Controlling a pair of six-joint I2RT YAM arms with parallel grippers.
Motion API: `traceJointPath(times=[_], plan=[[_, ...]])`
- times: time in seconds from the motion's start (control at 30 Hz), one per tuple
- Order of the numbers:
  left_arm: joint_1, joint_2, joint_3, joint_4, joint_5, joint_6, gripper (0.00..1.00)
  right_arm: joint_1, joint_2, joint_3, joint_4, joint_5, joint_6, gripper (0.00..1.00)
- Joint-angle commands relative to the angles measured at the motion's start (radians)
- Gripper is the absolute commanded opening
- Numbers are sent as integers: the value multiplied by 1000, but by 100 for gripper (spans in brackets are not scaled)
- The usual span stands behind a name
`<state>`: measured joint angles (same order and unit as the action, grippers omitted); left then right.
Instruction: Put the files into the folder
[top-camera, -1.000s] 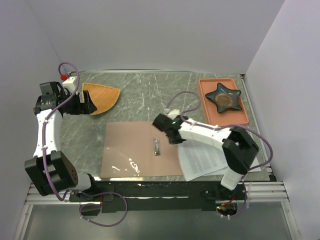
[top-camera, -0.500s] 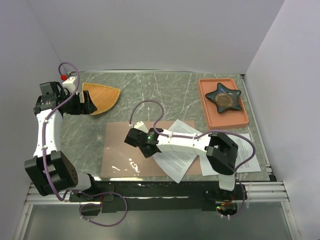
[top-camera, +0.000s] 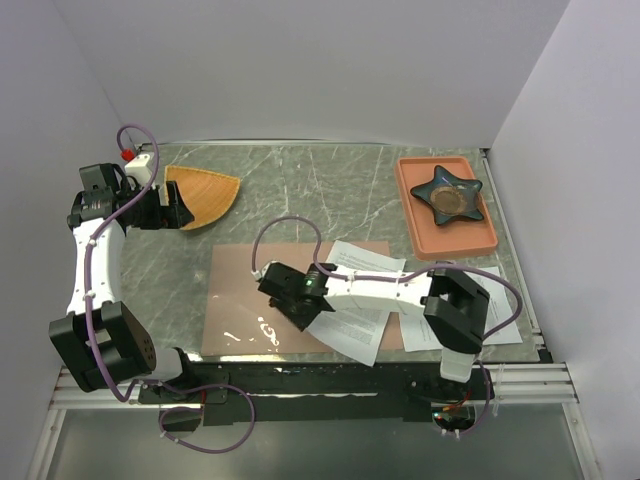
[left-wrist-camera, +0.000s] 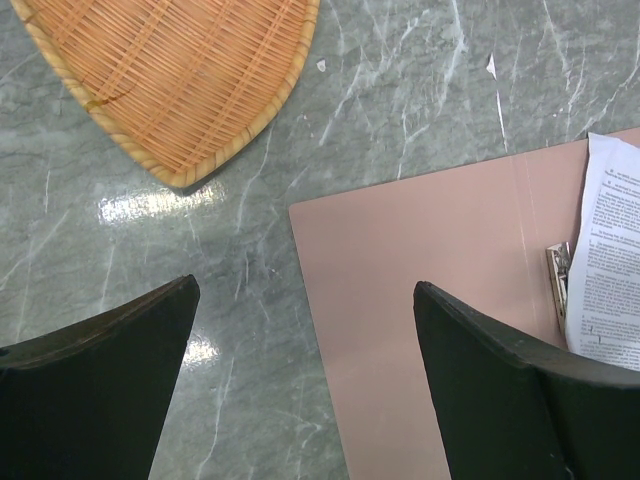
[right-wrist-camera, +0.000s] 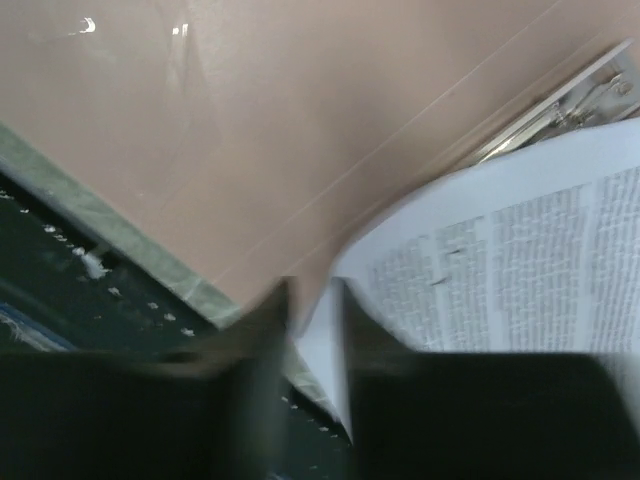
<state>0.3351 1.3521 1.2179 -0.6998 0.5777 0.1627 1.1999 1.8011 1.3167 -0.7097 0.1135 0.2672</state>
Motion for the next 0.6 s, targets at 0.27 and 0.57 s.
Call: traceJointPath(times=[0.27, 0.57], plan=[[2, -2, 26, 23, -2, 4, 96, -271, -378, -193, 81, 72, 245, 79], [4, 10, -6, 36, -22, 43, 96, -769, -589, -542, 182, -242, 405, 68]])
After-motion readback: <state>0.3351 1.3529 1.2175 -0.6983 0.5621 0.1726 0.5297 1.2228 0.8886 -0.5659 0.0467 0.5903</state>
